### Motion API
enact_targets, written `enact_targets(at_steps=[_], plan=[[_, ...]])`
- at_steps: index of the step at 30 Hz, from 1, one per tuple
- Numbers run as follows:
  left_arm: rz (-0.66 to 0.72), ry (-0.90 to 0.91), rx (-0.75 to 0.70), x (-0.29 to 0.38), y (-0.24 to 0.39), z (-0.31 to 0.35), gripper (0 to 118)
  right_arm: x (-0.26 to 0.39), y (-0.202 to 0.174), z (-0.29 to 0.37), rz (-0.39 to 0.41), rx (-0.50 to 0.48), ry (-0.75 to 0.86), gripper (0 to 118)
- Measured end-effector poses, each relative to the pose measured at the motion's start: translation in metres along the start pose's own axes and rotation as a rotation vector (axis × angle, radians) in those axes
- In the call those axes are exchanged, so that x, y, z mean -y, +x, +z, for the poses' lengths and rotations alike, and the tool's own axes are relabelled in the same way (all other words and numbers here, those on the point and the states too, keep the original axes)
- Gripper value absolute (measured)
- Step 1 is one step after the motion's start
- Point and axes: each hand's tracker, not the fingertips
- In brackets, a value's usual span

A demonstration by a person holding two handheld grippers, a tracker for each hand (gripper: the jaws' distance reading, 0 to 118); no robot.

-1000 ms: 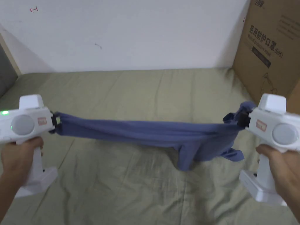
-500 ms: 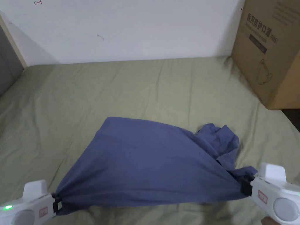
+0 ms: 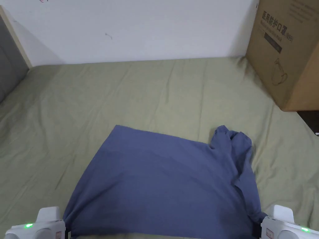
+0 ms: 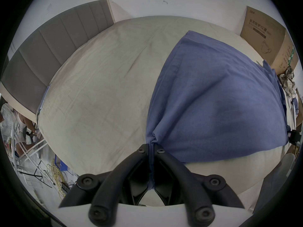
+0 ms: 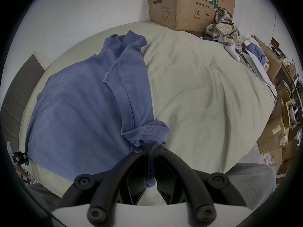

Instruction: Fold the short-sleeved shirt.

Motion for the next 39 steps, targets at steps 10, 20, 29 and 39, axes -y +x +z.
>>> enact_targets(at_steps=[10, 20, 29, 39], plan=[[0.074, 0.365, 0.21, -0.058, 0.029, 0.11, 108, -0.074, -0.021, 0.117, 0.063, -0.08, 0.389, 101], [0.015, 0.848, 0.24, -0.087, 0.067, 0.196, 91, -0.09, -0.054, 0.23, 0.141, -0.084, 0.767, 97], [-0.022, 0.848, 0.278, -0.084, 0.088, 0.187, 0, -0.089, -0.055, 0.225, 0.167, -0.072, 0.813, 0], [-0.075, 0.706, 0.252, -0.153, 0.107, 0.131, 0, -0.121, -0.056, 0.191, 0.159, -0.084, 0.778, 0]])
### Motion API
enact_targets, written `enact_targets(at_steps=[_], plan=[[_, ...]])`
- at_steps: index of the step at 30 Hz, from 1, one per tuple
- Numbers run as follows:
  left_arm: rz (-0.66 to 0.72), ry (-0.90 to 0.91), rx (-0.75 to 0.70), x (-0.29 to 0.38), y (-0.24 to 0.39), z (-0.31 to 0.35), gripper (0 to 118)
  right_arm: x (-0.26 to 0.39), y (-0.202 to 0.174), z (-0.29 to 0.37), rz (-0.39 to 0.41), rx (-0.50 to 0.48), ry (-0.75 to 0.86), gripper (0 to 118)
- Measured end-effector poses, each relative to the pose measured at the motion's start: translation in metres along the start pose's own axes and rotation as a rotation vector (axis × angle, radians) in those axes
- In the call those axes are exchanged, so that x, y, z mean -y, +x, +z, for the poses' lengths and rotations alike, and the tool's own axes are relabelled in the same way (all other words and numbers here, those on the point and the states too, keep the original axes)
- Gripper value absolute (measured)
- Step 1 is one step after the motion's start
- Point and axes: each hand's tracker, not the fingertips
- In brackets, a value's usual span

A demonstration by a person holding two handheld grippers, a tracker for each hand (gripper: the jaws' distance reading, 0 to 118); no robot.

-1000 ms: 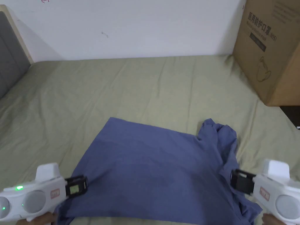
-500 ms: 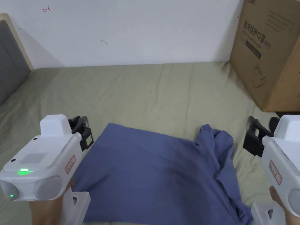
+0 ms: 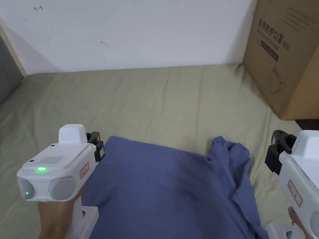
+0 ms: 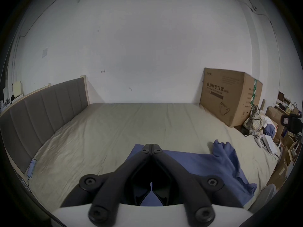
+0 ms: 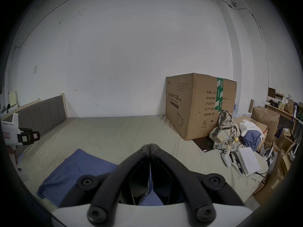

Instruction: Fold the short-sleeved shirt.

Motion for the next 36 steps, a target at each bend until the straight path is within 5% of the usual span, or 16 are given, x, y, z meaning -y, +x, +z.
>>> enact_targets(at_steps=[10, 12, 13, 14, 16, 21, 22, 25, 27, 28, 29, 31, 33, 36], plan=[[0.022, -0.3, 0.037, -0.006, -0.028, -0.203, 6, 0.01, 0.002, -0.09, -0.003, 0.002, -0.074, 0], [0.015, -0.348, -0.002, 0.002, -0.033, -0.242, 41, 0.014, 0.003, -0.108, 0.0, 0.002, -0.091, 0], [0.014, -0.414, -0.006, 0.006, -0.034, -0.261, 80, 0.017, 0.003, -0.116, 0.003, 0.004, -0.098, 0], [0.015, -0.48, -0.009, 0.005, -0.028, -0.265, 101, 0.019, 0.004, -0.123, 0.009, 0.007, -0.105, 0], [0.027, -0.554, -0.053, 0.015, -0.026, -0.29, 111, 0.025, 0.007, -0.135, 0.011, 0.008, -0.119, 0], [-0.001, -0.631, -0.109, 0.043, -0.028, -0.337, 100, 0.039, 0.014, -0.151, 0.015, 0.03, -0.164, 0], [-0.009, -0.641, -0.108, 0.051, -0.034, -0.352, 80, 0.042, 0.016, -0.152, 0.014, 0.035, -0.172, 0], [-0.012, -0.626, -0.089, 0.054, -0.029, -0.349, 59, 0.049, 0.025, -0.157, 0.007, 0.038, -0.217, 0], [-0.016, -0.586, -0.064, 0.05, -0.012, -0.323, 13, 0.054, 0.032, -0.163, -0.024, 0.037, -0.271, 0], [-0.039, -0.544, -0.055, 0.05, -0.007, -0.317, 0, 0.057, 0.037, -0.166, -0.051, 0.039, -0.296, 4], [-0.048, -0.545, -0.038, 0.05, -0.003, -0.312, 0, 0.06, 0.04, -0.17, -0.068, 0.04, -0.324, 14], [-0.047, -0.519, -0.051, 0.047, -0.008, -0.313, 0, 0.069, 0.048, -0.187, -0.101, 0.037, -0.422, 71], [-0.014, -0.455, -0.043, 0.037, -0.006, -0.296, 0, 0.081, 0.055, -0.205, -0.134, 0.005, -0.513, 106], [0.006, -0.432, -0.007, 0.025, -0.018, -0.286, 0, 0.103, 0.058, -0.232, -0.121, 0.018, -0.593, 107]])
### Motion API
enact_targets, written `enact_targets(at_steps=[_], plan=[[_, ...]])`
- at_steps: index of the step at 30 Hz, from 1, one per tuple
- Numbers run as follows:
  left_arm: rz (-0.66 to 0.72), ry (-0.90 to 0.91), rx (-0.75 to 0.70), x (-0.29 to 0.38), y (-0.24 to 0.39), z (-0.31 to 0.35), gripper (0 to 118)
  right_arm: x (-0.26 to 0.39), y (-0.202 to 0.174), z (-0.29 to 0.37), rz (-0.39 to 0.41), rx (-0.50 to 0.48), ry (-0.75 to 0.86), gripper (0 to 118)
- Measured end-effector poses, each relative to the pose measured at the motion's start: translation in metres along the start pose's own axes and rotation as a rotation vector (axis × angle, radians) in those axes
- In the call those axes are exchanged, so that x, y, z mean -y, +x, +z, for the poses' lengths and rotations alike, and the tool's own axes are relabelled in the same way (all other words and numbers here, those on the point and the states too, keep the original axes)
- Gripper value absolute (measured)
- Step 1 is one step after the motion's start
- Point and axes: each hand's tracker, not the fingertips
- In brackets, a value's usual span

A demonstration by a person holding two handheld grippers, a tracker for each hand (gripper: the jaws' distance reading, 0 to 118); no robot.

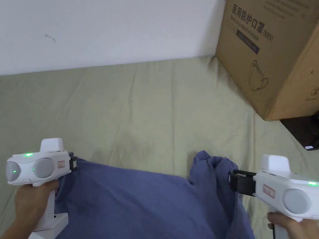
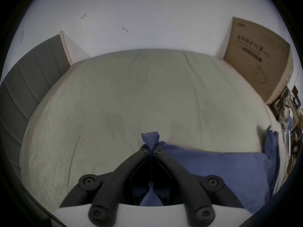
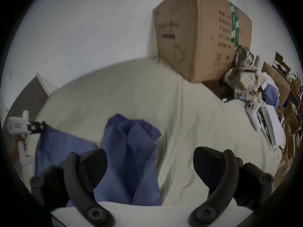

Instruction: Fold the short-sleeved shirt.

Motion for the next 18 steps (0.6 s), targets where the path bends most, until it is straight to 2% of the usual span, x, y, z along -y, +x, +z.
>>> enact_targets(at_steps=[2, 5, 6, 7, 8, 9, 10, 15, 18], plan=[[-0.002, 0.023, 0.018, -0.005, -0.004, 0.013, 0, 0.001, 0.0, -0.024, 0.035, 0.026, -0.078, 107], [-0.018, 0.036, 0.027, -0.008, -0.005, 0.03, 0, 0.006, 0.0, -0.055, 0.023, 0.009, -0.171, 101], [-0.026, 0.042, 0.028, -0.008, -0.006, 0.04, 0, 0.007, -0.001, -0.063, 0.045, -0.001, -0.199, 91], [-0.03, 0.049, 0.028, -0.007, -0.006, 0.045, 0, 0.009, -0.003, -0.068, 0.063, -0.003, -0.207, 74], [-0.03, 0.052, 0.027, -0.006, -0.007, 0.049, 0, 0.012, -0.004, -0.072, 0.08, 0.009, -0.208, 47], [-0.029, 0.056, 0.028, -0.005, -0.009, 0.054, 0, 0.014, -0.006, -0.075, 0.099, 0.045, -0.225, 13], [-0.026, 0.058, 0.028, -0.005, -0.01, 0.057, 0, 0.016, -0.008, -0.072, 0.123, 0.063, -0.209, 7], [-0.017, 0.086, 0.017, 0.002, -0.016, 0.094, 0, 0.013, -0.007, -0.034, 0.141, 0.055, -0.095, 2], [0.005, 0.107, 0.002, 0.007, -0.024, 0.111, 0, 0.006, -0.019, 0.011, 0.161, 0.057, 0.0, 1]])
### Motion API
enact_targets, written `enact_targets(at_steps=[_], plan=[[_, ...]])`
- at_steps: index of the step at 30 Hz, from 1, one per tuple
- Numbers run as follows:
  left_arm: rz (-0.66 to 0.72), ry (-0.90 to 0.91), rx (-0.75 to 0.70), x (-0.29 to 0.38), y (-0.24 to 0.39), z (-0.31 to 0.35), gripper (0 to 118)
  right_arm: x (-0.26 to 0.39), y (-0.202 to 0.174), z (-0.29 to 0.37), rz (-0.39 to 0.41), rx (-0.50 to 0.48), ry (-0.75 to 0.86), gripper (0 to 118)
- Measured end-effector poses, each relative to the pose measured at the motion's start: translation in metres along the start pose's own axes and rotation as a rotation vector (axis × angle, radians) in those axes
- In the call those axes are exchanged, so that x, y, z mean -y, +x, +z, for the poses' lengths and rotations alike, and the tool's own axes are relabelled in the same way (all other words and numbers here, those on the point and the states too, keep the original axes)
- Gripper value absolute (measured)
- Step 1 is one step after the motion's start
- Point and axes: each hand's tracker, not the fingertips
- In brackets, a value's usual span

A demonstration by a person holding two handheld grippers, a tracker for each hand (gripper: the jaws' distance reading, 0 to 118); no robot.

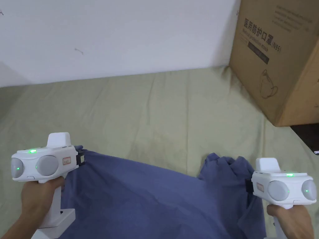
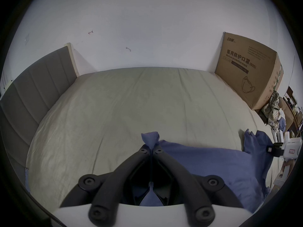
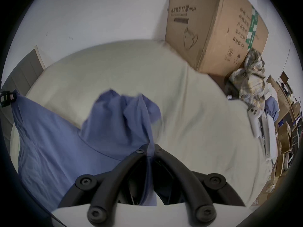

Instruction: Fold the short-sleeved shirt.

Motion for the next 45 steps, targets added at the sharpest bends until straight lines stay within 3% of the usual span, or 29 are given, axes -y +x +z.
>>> enact_targets(at_steps=[7, 19, 28, 37, 45], plan=[[0.045, 0.075, -0.029, -0.007, -0.028, 0.054, 0, -0.04, 0.001, 0.091, 0.122, 0.012, 0.226, 1], [0.114, 0.361, -0.108, -0.112, -0.077, 0.185, 0, -0.171, -0.018, 0.218, 0.075, -0.108, 0.592, 1], [0.046, 0.525, -0.182, -0.212, -0.079, 0.247, 0, -0.268, -0.024, 0.263, 0.044, -0.147, 0.772, 1], [0.073, 0.588, -0.191, -0.262, -0.078, 0.224, 0, -0.33, -0.014, 0.258, 0.02, -0.159, 0.85, 1], [0.036, 0.512, -0.185, -0.247, -0.061, 0.14, 0, -0.31, -0.011, 0.187, 0.045, -0.14, 0.76, 2]])
